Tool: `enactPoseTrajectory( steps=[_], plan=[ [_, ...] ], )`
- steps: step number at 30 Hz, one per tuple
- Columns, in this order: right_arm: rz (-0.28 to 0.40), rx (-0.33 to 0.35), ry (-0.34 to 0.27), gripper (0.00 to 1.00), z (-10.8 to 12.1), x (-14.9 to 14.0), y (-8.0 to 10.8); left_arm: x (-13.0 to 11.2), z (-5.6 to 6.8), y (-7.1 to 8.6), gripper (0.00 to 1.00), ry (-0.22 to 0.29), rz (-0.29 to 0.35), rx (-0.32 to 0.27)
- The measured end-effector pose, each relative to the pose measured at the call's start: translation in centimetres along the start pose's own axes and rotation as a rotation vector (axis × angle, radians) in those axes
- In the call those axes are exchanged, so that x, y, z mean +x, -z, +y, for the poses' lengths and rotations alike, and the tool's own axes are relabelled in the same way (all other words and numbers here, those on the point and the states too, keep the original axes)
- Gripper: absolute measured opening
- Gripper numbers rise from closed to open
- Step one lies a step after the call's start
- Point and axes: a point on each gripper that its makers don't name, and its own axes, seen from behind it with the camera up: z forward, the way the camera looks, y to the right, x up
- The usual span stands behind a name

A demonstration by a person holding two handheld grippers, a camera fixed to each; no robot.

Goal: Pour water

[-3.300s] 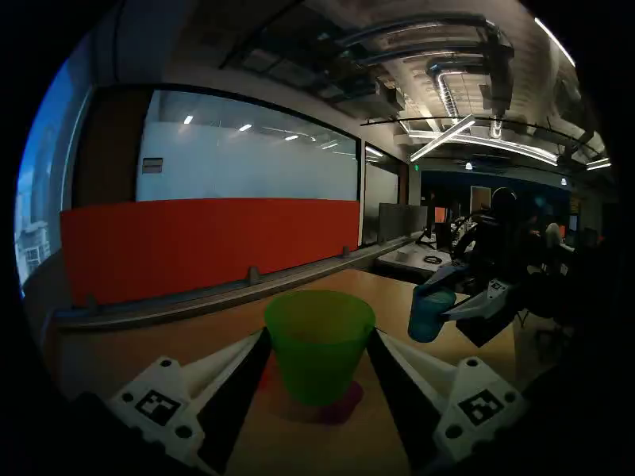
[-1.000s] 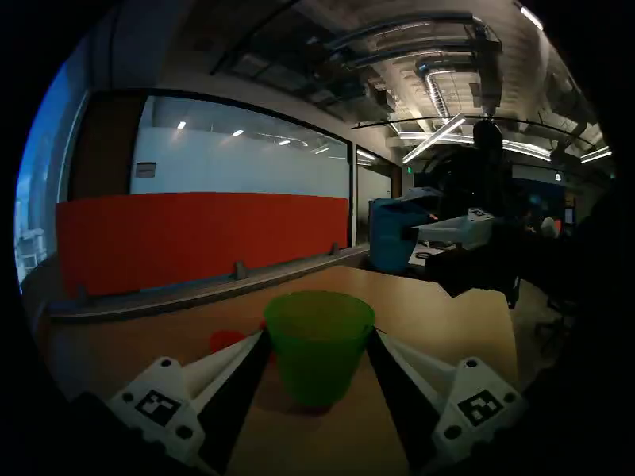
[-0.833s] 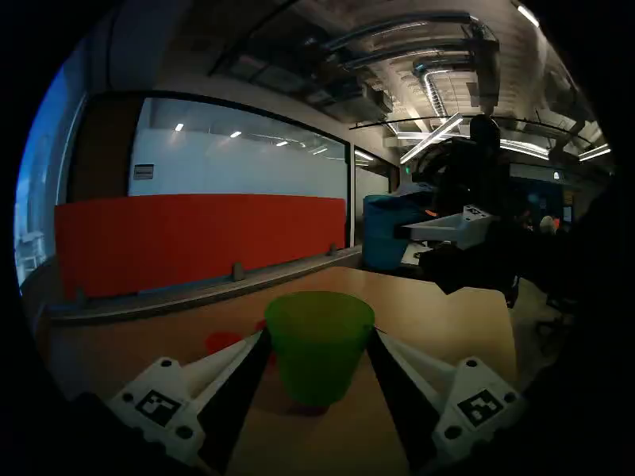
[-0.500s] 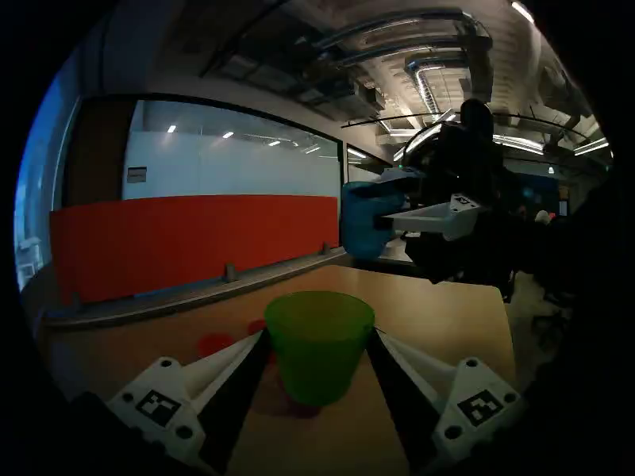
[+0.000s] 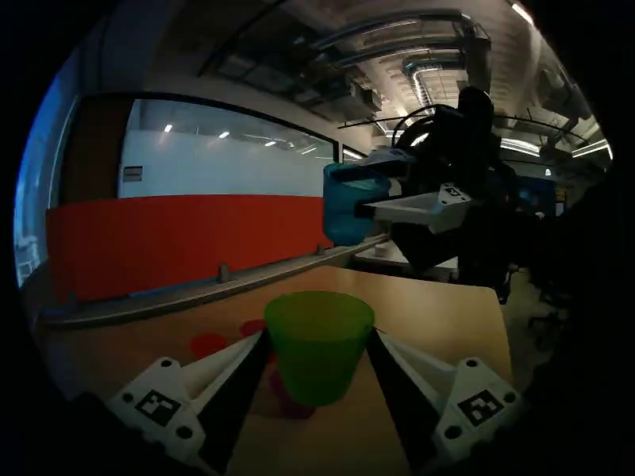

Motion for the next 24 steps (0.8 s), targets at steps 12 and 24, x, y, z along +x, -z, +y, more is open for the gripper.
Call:
enactPoseTrajectory(
  steps=[12, 24],
  plan=[
    [-0.007, 0.012, 0.101, 0.90, -0.2, 1.0, -0.9, 0.0, 0.9, -0.4, 0.85, -0.002, 0.001, -0.029],
    [-0.008, 0.011, 0.191, 0.90, 0.0, 1.9, -1.5, 0.1, 1.5, -0.5, 0.84, -0.005, 0.003, -0.043]
  ],
)
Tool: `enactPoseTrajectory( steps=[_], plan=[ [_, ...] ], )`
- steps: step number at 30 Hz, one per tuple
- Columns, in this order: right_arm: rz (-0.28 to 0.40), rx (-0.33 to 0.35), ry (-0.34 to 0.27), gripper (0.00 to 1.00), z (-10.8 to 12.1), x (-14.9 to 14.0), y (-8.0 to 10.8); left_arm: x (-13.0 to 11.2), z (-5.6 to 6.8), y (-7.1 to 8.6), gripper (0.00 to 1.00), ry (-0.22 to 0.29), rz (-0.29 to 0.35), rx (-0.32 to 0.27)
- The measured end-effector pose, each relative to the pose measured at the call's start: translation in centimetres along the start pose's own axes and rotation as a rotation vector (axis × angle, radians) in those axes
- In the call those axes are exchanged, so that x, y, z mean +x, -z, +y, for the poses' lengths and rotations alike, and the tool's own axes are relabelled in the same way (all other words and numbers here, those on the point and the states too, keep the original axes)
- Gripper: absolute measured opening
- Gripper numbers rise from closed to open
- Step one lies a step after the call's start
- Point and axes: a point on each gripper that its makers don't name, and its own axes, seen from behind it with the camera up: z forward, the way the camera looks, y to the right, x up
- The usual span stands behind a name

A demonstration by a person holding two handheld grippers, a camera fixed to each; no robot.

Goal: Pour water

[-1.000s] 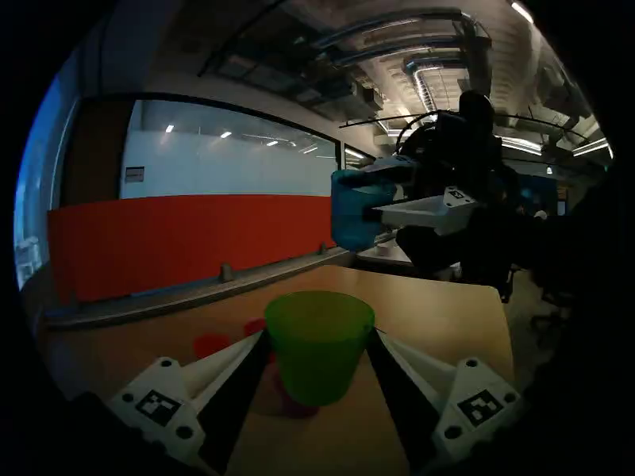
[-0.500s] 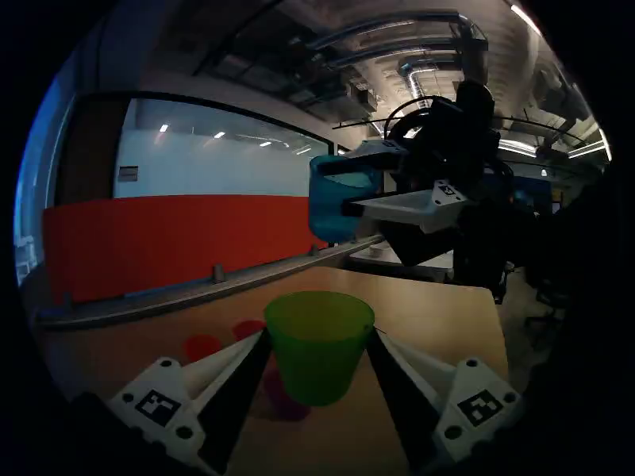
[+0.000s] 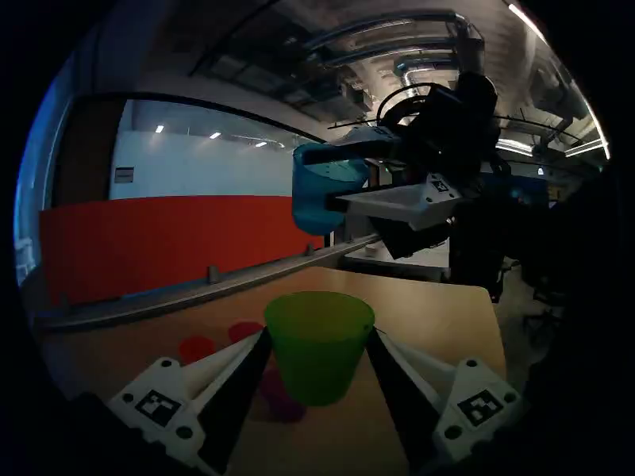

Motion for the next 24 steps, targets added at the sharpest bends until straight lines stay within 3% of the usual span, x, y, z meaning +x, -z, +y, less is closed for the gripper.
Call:
enactPoseTrajectory(
  steps=[24],
  plan=[
    [-0.013, -0.014, 0.172, 0.90, 0.8, 1.3, -1.0, 0.7, 1.0, -0.3, 0.84, -0.003, 0.017, -0.037]
  ],
)
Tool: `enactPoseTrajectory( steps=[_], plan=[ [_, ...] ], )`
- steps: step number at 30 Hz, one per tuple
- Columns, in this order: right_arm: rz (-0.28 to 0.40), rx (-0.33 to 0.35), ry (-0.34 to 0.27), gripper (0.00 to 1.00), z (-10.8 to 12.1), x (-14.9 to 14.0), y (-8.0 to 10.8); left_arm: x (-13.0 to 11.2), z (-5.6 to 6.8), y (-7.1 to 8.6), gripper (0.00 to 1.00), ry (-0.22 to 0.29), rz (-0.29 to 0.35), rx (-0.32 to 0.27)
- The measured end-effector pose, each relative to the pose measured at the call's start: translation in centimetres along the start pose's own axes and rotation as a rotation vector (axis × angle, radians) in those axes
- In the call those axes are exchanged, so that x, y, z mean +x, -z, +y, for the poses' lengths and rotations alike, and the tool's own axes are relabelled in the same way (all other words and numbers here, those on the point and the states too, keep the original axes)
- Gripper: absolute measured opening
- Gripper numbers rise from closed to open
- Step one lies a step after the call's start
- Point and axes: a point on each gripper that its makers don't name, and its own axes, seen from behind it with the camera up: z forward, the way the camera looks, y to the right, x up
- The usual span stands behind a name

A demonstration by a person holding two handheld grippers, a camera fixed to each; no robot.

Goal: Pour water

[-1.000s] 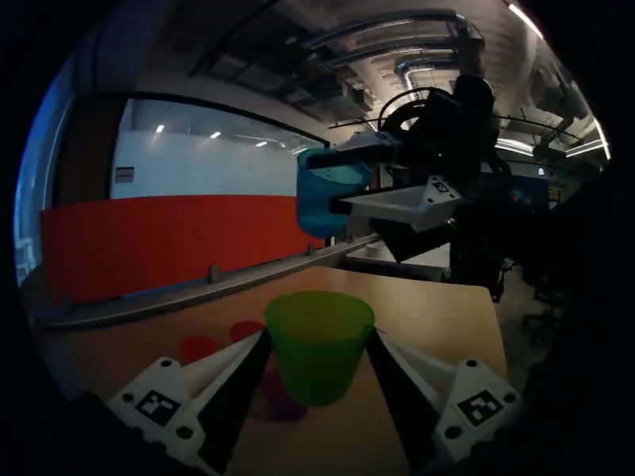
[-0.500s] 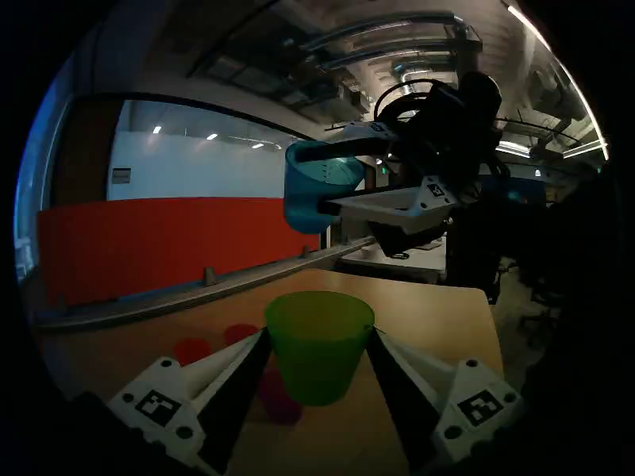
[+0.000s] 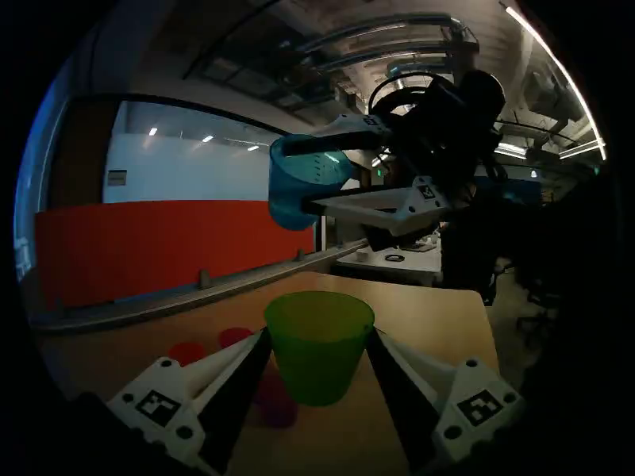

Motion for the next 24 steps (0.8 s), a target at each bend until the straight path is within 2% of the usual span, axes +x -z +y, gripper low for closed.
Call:
enactPoseTrajectory(
  steps=[14, 24],
  plan=[
    [-0.013, -0.018, 0.091, 0.90, 0.5, 0.0, -0.2, 0.4, 0.4, -0.2, 0.84, -0.003, 0.005, -0.014],
    [-0.020, -0.025, 0.140, 0.90, 0.7, 0.2, -0.2, 0.5, 1.2, -0.3, 0.84, -0.005, 0.008, -0.033]
  ],
)
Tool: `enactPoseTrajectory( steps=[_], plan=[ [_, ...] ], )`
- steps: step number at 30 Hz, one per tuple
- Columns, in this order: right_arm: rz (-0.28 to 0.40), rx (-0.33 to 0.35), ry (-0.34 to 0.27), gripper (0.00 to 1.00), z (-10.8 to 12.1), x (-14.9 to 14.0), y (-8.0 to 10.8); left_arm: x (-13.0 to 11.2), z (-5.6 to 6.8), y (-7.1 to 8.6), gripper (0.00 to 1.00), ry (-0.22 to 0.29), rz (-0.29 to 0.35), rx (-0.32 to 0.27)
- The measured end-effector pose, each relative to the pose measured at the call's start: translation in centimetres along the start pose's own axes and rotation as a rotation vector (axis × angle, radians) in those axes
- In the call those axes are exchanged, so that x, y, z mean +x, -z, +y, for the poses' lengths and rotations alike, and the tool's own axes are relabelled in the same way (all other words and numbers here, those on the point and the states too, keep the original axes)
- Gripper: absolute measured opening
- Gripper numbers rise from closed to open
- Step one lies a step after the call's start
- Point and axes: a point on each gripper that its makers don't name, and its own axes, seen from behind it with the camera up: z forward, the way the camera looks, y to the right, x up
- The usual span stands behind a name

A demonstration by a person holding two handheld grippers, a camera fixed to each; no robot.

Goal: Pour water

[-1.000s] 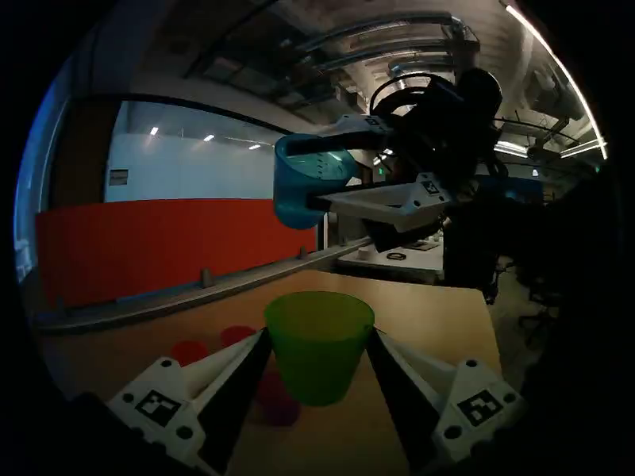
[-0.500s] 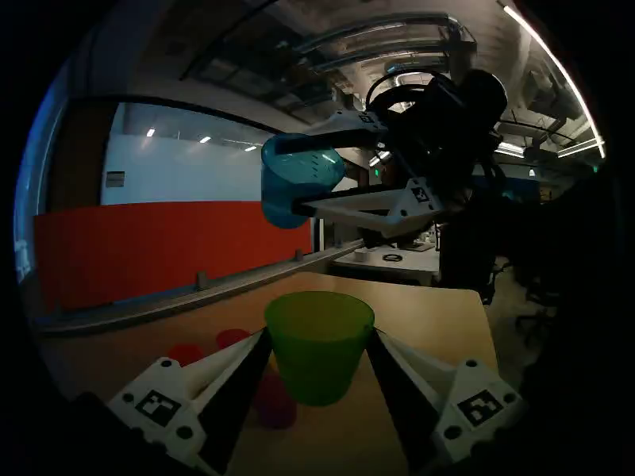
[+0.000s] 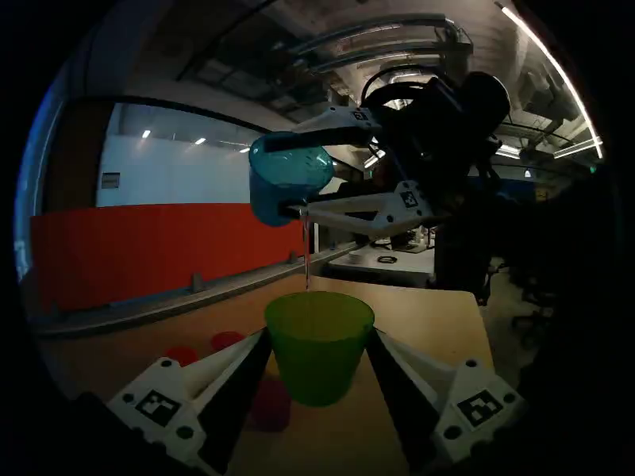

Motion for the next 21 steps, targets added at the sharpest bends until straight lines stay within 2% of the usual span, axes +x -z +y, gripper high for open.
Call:
enactPoseTrajectory(
  steps=[21],
  plan=[
    [0.003, -0.018, 0.074, 0.90, 0.43, 0.69, 0.38, 0.00, 0.24, -0.29, 0.84, 0.007, 0.003, -0.013]
  ],
)
